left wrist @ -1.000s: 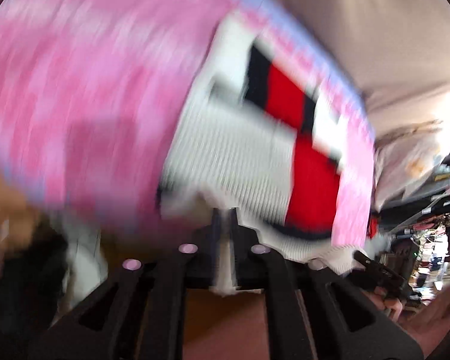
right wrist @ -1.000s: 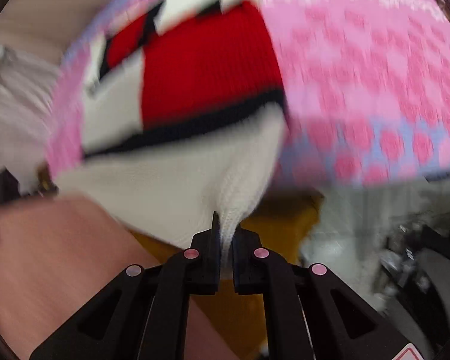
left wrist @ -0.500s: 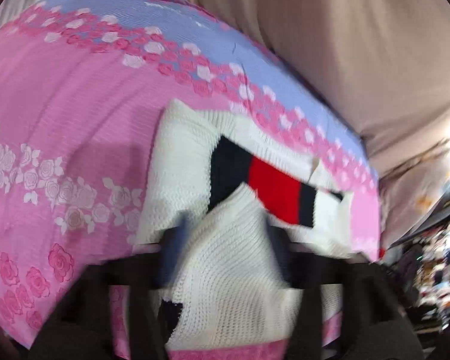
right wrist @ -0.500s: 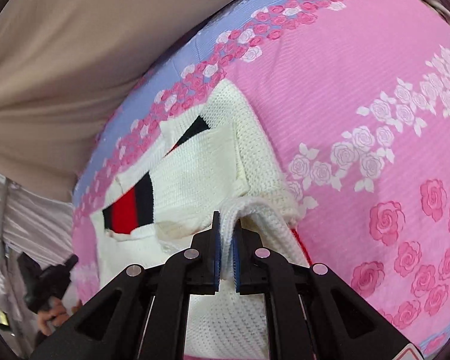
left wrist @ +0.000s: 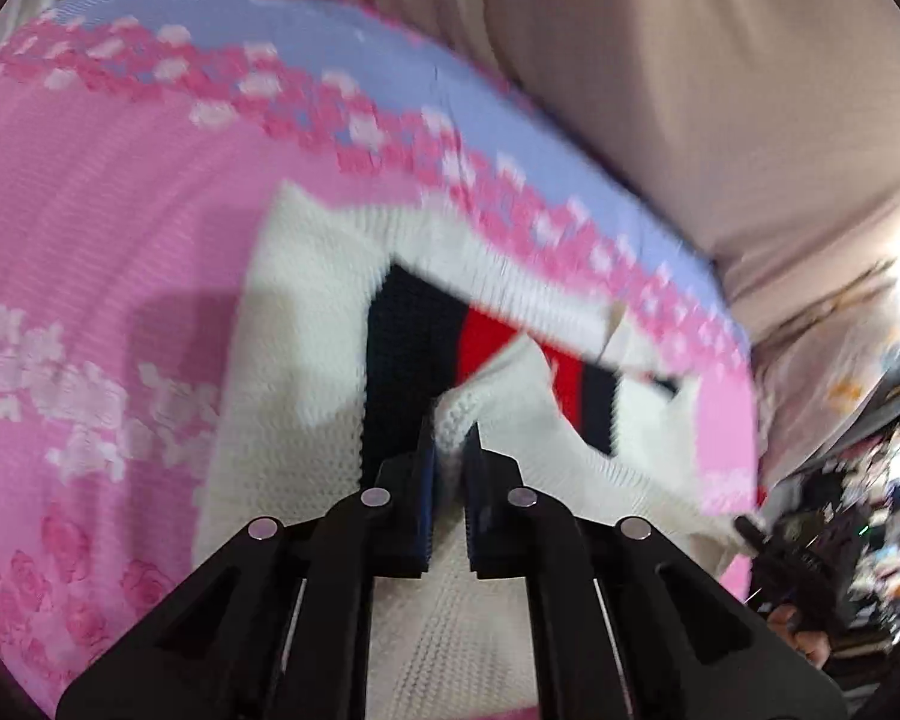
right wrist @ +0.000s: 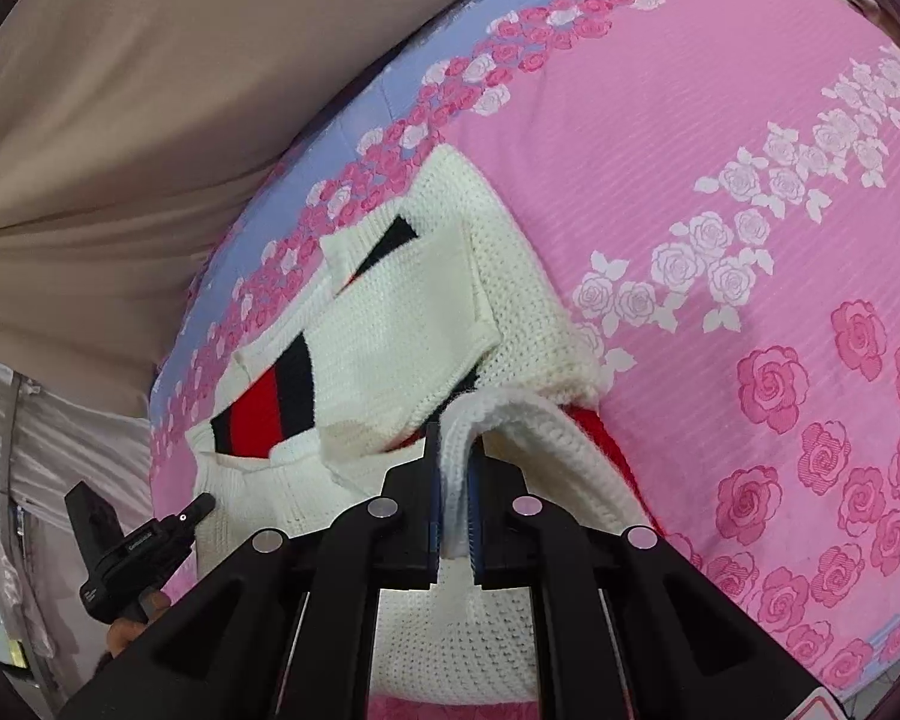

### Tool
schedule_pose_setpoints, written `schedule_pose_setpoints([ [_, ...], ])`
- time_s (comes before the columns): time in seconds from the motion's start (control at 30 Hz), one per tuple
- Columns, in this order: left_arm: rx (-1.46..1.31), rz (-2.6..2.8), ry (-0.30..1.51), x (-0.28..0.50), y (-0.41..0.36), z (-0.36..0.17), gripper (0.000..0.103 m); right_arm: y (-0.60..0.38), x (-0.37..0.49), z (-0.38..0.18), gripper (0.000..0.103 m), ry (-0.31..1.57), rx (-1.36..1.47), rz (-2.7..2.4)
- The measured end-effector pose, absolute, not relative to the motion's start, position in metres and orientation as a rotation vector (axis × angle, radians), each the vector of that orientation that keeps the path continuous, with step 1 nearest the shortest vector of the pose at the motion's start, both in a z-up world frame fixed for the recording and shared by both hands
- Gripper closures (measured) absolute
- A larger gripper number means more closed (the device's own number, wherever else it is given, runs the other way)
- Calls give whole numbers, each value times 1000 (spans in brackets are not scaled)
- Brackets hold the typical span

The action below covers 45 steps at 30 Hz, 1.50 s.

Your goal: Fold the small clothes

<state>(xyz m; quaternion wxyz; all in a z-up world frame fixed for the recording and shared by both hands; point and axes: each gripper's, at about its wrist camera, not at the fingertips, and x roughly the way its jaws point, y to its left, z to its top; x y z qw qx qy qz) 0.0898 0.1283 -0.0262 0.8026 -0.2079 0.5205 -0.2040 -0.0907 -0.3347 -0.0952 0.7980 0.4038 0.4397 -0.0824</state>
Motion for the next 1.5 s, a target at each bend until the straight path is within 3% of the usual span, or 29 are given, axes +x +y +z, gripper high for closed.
schedule_pose_setpoints([
  [0.2,-449,-369,1000,144,142,10,97,-351,-71,-47,96,792,892,-120],
  [0.37,-347,-233,1080,204,114,-43,96,-352,13,-61,95,829,839,-104],
  [0.5,-339,-186,1095,196,112,-70,90,-351,59,-99,88,930,782,-220],
  [0.53,-351,-191,1077,187,114,-66,85,-352,56,-100,87,919,806,-238],
  [0.57,-360,-198,1066,173,119,-59,68,-355,48,-96,82,885,849,-234],
  [0.6,-366,-200,1062,158,123,-54,57,-356,36,-89,69,842,871,-223],
  [0.63,-368,-199,1059,147,127,-50,41,-357,18,-80,63,803,854,-237],
  [0.67,-368,-194,1052,132,133,-46,38,-355,2,-73,54,792,811,-267],
  [0.83,-430,-170,1212,51,160,-83,38,-330,-71,-91,54,955,577,-332],
  [0.93,-496,-114,1277,24,173,-108,42,-312,-111,-123,54,1044,580,-328],
  [0.97,-506,-105,1257,23,175,-108,48,-309,-118,-131,54,1061,598,-324],
  [1.0,-491,-108,1256,25,174,-106,72,-307,-121,-139,56,1078,618,-322],
  [1.03,-478,-117,1271,29,172,-106,79,-306,-120,-147,60,1087,643,-325],
  [1.07,-475,-114,1281,33,172,-104,84,-305,-118,-150,77,1083,667,-322],
  [1.1,-473,-108,1277,35,173,-99,86,-306,-113,-153,90,1076,702,-313],
  [1.3,-420,-122,1299,11,189,-86,89,-330,-126,-115,96,995,734,-388],
  [1.5,-404,-143,1445,-52,205,-95,89,-338,-192,-120,97,1107,724,-432],
])
